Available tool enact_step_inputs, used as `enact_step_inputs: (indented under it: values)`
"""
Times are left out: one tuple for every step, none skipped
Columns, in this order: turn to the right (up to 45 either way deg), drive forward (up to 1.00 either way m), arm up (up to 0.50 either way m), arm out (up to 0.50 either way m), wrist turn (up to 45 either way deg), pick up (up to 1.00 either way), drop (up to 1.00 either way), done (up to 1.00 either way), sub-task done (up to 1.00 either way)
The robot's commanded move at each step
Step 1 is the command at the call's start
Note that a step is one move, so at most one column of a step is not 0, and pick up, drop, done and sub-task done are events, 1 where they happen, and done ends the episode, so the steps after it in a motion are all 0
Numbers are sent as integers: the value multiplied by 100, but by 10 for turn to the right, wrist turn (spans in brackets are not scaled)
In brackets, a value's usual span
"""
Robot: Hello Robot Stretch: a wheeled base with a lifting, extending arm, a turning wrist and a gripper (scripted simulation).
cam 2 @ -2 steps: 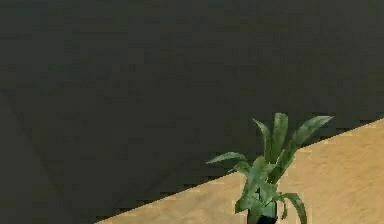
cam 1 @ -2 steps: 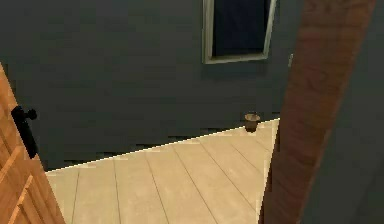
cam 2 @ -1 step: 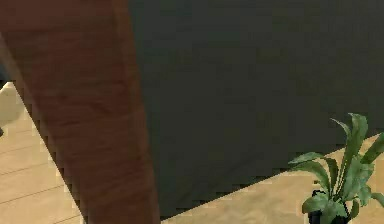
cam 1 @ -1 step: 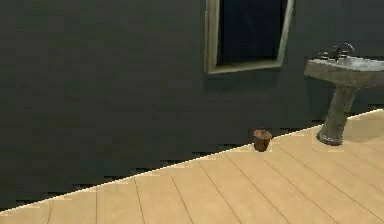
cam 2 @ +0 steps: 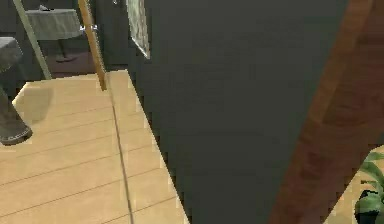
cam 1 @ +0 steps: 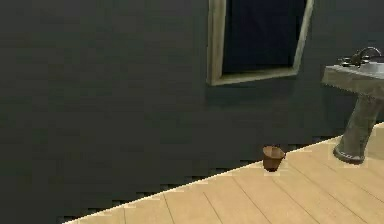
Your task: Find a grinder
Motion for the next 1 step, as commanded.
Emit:
enact_step_inputs:
  values:
    - [450,0,0,0,0,0,0,0,0]
